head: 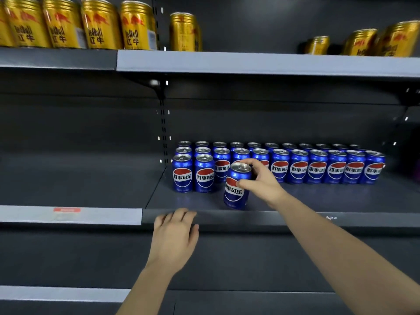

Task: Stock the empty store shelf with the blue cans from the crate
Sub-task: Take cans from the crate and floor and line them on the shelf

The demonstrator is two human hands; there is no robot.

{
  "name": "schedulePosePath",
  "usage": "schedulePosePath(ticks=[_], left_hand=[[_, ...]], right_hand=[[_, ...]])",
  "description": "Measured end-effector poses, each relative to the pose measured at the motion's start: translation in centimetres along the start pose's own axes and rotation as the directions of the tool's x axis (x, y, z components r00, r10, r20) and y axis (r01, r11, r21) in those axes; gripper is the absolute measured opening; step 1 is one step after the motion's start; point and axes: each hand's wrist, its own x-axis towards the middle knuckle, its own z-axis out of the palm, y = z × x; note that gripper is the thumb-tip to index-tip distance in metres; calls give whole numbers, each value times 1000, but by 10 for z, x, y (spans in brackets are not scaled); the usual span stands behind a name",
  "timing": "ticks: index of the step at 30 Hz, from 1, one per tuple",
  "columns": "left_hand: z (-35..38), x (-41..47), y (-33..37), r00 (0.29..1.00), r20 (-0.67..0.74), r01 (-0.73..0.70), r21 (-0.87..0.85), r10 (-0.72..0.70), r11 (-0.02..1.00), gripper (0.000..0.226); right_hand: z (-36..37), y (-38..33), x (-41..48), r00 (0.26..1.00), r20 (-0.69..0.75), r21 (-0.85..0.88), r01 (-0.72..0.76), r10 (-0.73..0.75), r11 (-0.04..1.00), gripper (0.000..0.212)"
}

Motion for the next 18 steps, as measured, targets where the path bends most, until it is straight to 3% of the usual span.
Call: schedulePosePath(ticks=[11,13,16,18], left_hand=[[9,8,-8,1000,-20,-1,-5,0,1000,41],[11,10,-6,999,-31,-8,4,9,1000,40],[14,13,-3,999,-30,-15,13,15,1000,38],[15,14,-2,1000,-23,-17,12,18,1000,37]], right_hand=[[12,17,10,996,63,53,-60,57,997,61],[13,21,9,997,74,-42,-28,31,999,72],[19,31,8,998,-37,-359,35,-51,933,97],[22,36,7,993,-98,-380,25,-68,925,100]])
